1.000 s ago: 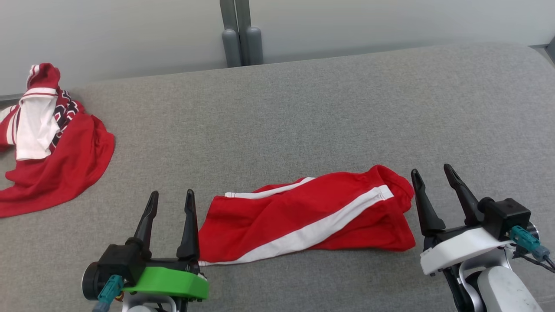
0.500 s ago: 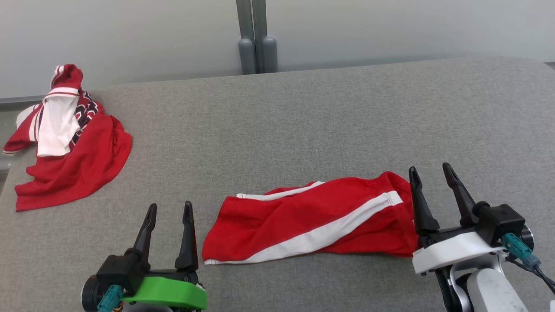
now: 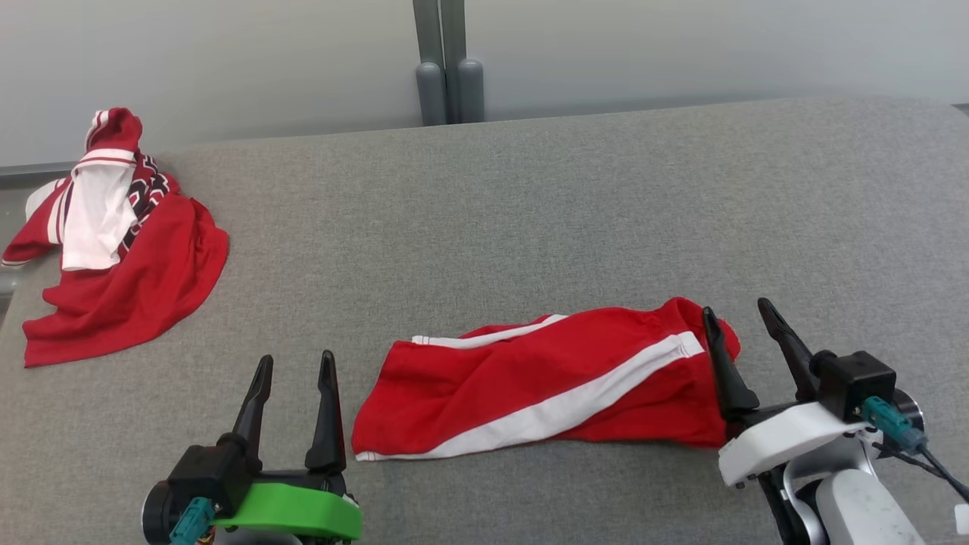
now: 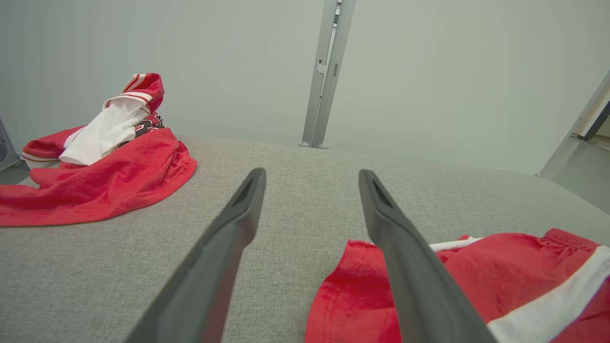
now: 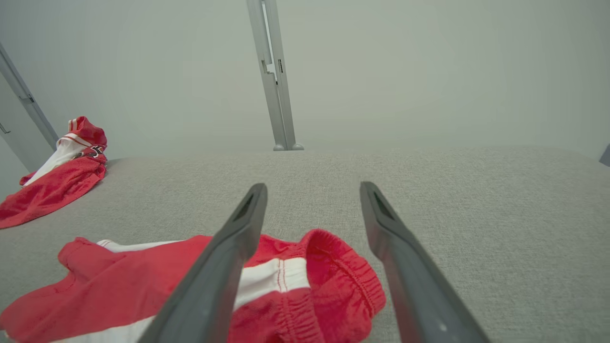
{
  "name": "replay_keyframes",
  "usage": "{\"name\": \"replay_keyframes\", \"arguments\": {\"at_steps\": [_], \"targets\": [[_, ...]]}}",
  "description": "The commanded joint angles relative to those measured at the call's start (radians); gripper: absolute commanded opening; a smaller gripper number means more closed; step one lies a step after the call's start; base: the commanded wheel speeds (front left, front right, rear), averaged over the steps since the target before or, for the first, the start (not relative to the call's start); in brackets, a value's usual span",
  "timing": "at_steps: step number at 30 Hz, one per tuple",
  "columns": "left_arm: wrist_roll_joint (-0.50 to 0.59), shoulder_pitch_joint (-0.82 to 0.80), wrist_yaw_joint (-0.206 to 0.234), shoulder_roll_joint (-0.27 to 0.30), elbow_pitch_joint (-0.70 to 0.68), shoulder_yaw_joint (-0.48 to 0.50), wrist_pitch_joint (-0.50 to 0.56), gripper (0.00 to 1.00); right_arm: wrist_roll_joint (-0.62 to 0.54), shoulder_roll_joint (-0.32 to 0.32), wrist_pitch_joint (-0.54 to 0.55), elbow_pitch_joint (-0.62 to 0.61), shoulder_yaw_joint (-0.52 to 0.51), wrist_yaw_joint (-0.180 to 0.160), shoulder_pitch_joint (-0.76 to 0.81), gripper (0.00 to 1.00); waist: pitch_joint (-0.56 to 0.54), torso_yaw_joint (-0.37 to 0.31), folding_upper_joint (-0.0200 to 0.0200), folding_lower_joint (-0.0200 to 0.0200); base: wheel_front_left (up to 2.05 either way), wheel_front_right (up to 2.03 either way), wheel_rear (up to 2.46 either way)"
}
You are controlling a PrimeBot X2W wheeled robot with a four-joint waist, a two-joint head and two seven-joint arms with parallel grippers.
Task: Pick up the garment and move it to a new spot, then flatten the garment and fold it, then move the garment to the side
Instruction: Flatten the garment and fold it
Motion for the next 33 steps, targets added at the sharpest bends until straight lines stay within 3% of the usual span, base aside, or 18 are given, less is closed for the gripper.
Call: {"name": "replay_keyframes", "arguments": {"at_steps": [1,7,14,23,26,28,30,32,33], "targets": [[0.002,0.001,0.002,0.003,-0.002,-0.001,0.001,1.00,0.019,-0.018,0.029,0.004,0.002,0.000,-0.014,1.00,0.003,-0.001,-0.0001,0.0000,0.00,0.00,0.00],[-0.004,-0.014,0.004,0.003,-0.003,-0.009,0.001,1.00,0.112,-0.108,0.207,-0.011,0.038,0.000,-0.039,1.00,0.024,0.003,-0.0001,0.0000,0.00,0.00,0.00],[-0.007,-0.029,0.004,0.003,0.000,-0.018,0.001,1.00,0.259,-0.212,0.396,-0.007,0.155,0.000,-0.107,1.00,0.048,0.012,-0.0001,0.0000,0.00,0.00,0.00],[-0.009,-0.037,0.004,0.003,0.010,-0.027,0.001,1.00,0.370,-0.317,0.532,0.003,0.292,0.000,-0.172,1.00,0.054,0.036,-0.0001,0.0000,0.00,0.00,0.00],[-0.010,-0.033,0.006,0.003,0.010,-0.029,0.001,1.00,0.400,-0.329,0.550,0.003,0.312,0.000,-0.168,0.51,0.052,0.041,-0.0001,0.0000,0.00,0.00,0.00],[-0.011,-0.029,0.007,0.003,0.009,-0.028,0.001,1.00,0.412,-0.338,0.555,0.001,0.315,0.000,-0.163,0.42,0.050,0.042,-0.0001,0.0000,0.00,0.00,0.00],[-0.011,-0.023,0.007,0.003,0.008,-0.025,0.001,1.00,0.421,-0.343,0.558,-0.002,0.320,0.000,-0.158,0.26,0.048,0.040,-0.0001,0.0000,0.00,0.00,0.00],[-0.012,-0.016,0.006,0.003,0.012,-0.026,0.001,1.00,0.429,-0.346,0.557,-0.003,0.322,0.000,-0.155,0.00,0.046,0.038,-0.0001,0.0000,0.00,0.00,0.00],[-0.015,-0.008,-0.003,0.003,0.025,-0.032,0.001,1.00,0.437,-0.345,0.545,-0.006,0.318,0.000,-0.152,0.00,0.044,0.035,-0.0001,0.0000,0.00,0.00,0.00]]}}
